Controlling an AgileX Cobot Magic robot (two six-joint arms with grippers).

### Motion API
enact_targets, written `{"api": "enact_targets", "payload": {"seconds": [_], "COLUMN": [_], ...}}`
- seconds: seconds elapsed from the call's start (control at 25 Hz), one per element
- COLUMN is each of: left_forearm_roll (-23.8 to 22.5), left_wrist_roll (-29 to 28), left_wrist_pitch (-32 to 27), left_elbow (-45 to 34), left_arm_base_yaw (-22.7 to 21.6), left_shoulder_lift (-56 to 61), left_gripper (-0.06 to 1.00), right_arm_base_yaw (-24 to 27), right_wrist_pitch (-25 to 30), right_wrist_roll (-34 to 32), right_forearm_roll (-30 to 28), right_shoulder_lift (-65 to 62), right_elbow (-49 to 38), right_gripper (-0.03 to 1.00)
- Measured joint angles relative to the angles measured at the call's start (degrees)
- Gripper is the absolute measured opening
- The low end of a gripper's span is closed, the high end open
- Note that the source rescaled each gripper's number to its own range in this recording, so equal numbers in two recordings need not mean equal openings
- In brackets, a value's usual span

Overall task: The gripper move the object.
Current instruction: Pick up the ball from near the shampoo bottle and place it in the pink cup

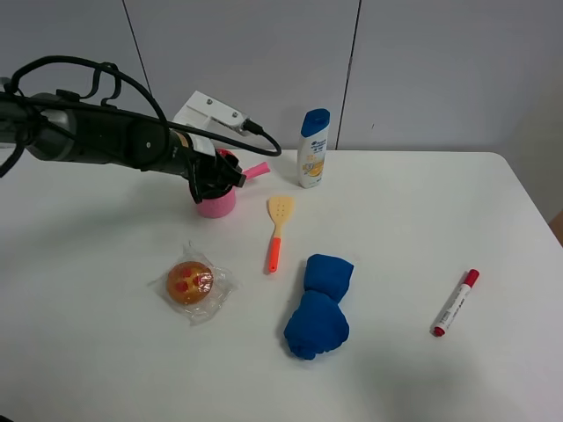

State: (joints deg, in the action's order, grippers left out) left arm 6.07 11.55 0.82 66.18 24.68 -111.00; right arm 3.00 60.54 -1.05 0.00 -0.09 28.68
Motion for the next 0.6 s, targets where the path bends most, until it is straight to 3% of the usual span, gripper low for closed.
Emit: {"api": "enact_targets", "payload": {"seconds": [0.6], "left_forearm_roll": [0.4], "left_wrist_roll": [-3.2], "left_wrist_pitch": [0.9], "left_elbow": [1.5], "left_arm_base_yaw": [-3.0], "left_shoulder_lift": [-3.1], "left_gripper": [0.03], "right_arm_base_yaw": [0.0], "right_wrist_pitch": [0.0], "right_wrist_roll": [0.0], "right_forearm_roll": [0.0], "right_shoulder_lift": [0.0], "right_elbow": [0.0], "right_gripper": [1.0]}}
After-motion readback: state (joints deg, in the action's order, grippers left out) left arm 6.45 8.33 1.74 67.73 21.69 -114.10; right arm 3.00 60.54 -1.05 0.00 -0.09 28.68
